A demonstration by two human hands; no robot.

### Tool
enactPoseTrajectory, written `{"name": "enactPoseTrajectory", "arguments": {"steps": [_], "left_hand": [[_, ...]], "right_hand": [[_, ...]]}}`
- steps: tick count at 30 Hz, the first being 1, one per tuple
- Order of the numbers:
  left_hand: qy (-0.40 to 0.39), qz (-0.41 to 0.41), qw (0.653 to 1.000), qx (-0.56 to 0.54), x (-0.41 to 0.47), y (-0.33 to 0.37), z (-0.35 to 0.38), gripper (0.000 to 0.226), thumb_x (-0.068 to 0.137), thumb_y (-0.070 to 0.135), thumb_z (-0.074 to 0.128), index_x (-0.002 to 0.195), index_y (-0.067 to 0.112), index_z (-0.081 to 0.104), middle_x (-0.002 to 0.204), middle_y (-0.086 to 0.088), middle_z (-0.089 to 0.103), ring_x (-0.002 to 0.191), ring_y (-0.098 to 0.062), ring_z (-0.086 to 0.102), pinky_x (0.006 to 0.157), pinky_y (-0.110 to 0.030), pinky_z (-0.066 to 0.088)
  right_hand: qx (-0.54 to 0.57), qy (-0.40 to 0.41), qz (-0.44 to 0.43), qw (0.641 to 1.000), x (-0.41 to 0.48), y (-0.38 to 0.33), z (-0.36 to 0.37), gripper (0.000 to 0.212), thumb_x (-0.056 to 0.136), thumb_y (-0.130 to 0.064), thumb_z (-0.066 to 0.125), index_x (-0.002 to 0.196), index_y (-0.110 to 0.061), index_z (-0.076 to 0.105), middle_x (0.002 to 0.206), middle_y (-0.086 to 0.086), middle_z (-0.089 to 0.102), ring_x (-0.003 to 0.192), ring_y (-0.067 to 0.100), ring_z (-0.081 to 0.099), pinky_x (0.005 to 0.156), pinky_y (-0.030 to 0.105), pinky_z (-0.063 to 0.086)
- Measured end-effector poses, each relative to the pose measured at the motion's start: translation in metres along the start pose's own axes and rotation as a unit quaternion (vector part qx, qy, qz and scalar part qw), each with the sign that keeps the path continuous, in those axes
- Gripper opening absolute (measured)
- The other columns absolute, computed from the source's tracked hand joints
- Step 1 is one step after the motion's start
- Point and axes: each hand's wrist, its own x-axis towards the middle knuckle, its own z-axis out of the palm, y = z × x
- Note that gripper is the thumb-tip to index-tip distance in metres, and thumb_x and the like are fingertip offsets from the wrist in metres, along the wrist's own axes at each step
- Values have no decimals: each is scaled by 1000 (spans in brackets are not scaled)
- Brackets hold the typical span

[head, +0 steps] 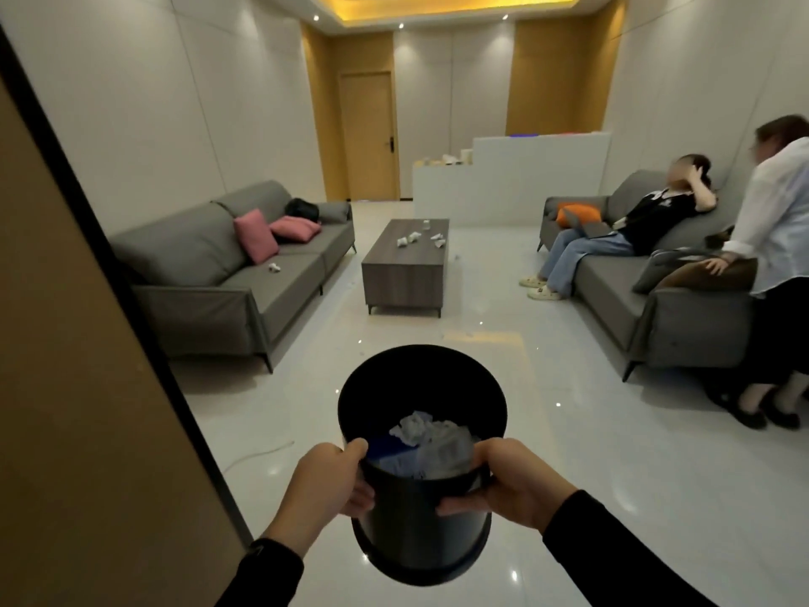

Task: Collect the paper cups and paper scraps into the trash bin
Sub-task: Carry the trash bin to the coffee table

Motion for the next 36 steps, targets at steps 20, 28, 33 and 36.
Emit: {"name": "enactPoseTrajectory", "arguments": {"steps": [20,28,33,36], "left_hand": [[87,133,979,-131,98,41,12,19,92,8,49,87,8,68,81,-12,73,76,-28,67,63,-32,53],[145,136,974,-110,188,86,55,18,95,12,47,94,10,65,84,-11,71,80,-28,67,61,-32,52],[155,128,975,-97,243,99,79,18,94,11,48,91,12,65,85,-12,71,81,-30,66,63,-34,52],[149,122,977,-93,277,105,94,19,93,9,48,86,14,65,85,-14,71,81,-32,65,64,-36,51]], "right_hand": [[88,102,-50,990,36,-90,-73,35,83,21,24,79,-4,49,85,16,49,77,43,51,49,56,50],[98,144,-19,985,125,-157,-155,32,85,17,24,100,4,49,87,17,49,79,46,49,42,58,48],[112,178,-12,978,164,-195,-205,32,85,18,23,107,6,43,86,19,47,75,48,47,45,61,45],[123,193,-22,973,191,-211,-230,36,86,17,22,114,4,41,90,19,47,78,48,48,43,60,47]]}}
